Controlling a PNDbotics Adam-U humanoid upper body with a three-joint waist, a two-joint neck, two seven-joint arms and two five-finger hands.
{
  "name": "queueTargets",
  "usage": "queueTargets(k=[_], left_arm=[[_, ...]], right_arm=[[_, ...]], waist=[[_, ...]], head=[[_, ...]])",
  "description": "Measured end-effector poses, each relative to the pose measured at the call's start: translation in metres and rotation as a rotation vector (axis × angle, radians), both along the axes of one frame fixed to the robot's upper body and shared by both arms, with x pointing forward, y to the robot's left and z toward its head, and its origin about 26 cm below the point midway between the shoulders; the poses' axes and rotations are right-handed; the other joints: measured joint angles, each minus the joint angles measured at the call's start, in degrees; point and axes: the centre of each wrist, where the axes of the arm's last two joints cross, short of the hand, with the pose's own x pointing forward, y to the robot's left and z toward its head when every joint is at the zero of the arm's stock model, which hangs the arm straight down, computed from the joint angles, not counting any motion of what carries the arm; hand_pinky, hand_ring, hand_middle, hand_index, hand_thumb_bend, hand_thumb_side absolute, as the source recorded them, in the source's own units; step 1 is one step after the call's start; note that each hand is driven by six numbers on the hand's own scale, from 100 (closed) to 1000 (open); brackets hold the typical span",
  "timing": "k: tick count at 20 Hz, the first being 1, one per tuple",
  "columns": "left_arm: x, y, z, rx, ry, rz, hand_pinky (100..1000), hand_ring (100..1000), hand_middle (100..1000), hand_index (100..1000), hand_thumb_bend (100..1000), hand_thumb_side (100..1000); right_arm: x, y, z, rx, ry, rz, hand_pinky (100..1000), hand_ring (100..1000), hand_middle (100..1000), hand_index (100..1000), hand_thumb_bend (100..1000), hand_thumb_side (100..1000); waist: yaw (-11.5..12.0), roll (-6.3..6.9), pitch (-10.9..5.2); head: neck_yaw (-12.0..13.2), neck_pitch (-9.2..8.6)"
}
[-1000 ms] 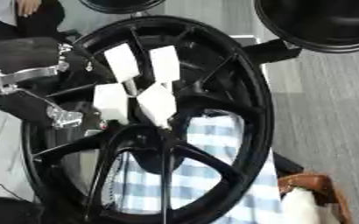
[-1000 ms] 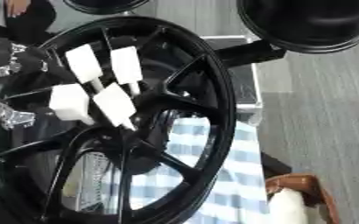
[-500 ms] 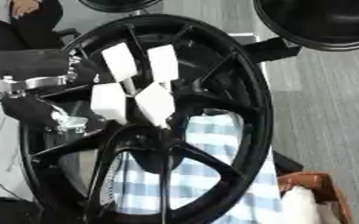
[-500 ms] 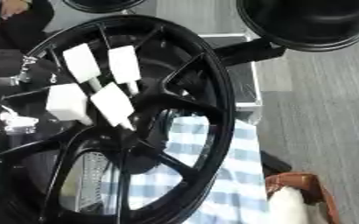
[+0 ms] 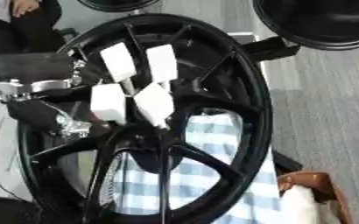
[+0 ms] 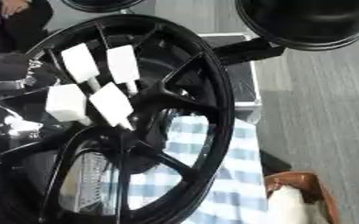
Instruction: Pull the pin out of the wheel hub.
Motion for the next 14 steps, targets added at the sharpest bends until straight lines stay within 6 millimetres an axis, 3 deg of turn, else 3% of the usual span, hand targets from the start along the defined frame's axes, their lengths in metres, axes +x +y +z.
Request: queueTargets(k=[10,14], left_arm=[[0.0012,-0.0045,0.0007,-0.033,-0.025,0.011,655,502,464,807,343,861],[0.0018,-0.0065,0.0015,-0.056,-0.043,0.012,628,465,422,776,236,784]], right_arm=[[0.0002,0.0014,-0.0005,0.008,0.005,0.004,703,527,418,762,100,693],[0.0002,0.0022,-0.0006,0.008,0.007,0.010,703,528,419,762,100,693]], waist=[[-0.1,0.18,0.03],[-0.1,0.21,0.03]], head=[[0.0,0.00],[0.0,0.00]])
